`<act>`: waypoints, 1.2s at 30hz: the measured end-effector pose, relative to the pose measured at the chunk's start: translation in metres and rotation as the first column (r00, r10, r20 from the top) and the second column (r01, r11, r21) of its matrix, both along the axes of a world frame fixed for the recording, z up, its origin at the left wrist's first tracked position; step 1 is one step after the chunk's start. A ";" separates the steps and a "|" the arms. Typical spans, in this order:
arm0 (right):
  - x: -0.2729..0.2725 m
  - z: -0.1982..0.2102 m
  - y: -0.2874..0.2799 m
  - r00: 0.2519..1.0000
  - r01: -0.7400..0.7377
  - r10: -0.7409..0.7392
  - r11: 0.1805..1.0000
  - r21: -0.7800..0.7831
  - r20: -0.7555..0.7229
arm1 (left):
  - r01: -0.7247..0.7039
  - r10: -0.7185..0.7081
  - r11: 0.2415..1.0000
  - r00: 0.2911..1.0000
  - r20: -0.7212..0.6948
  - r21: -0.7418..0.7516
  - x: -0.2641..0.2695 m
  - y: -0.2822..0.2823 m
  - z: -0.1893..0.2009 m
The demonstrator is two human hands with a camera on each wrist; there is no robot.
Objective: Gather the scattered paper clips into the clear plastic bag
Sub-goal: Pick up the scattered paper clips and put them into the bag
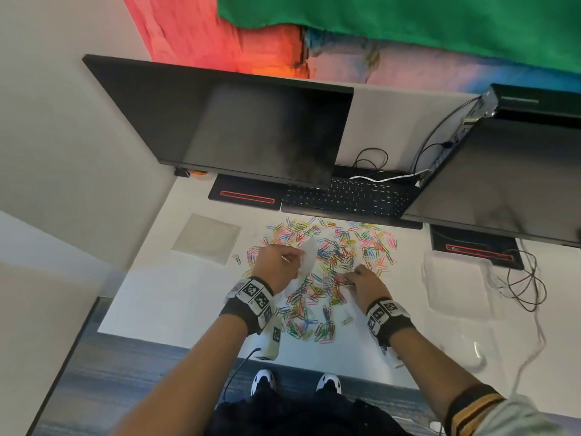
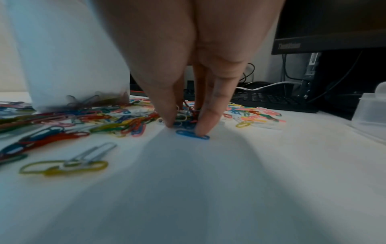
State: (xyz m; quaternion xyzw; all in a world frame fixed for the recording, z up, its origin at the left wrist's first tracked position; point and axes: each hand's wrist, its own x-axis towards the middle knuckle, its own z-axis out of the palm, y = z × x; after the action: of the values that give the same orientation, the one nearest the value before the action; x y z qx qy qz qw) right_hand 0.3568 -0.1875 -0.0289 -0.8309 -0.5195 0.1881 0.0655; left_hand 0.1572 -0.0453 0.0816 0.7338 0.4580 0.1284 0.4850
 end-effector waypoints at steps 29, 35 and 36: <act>-0.054 0.091 0.037 0.618 0.539 -0.361 0.841 0.042 -0.699 | 0.091 -0.091 0.996 0.996 0.024 -0.007 0.026 -0.018 0.001; -0.056 0.096 0.045 0.852 0.377 -0.248 0.902 0.212 -0.461 | 0.117 -0.117 0.993 0.993 0.024 0.016 0.020 -0.012 -0.001; -0.057 0.098 0.046 0.871 0.341 -0.221 0.915 0.215 -0.438 | 0.115 -0.115 0.993 0.993 0.023 0.023 0.020 -0.010 0.000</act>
State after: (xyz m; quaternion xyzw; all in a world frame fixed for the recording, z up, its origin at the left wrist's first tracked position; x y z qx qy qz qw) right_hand 0.2995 -0.1418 0.0693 -0.8227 -0.3883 0.2673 0.3177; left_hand 0.1774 -0.0557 0.0821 0.7626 0.4077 0.1141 0.4891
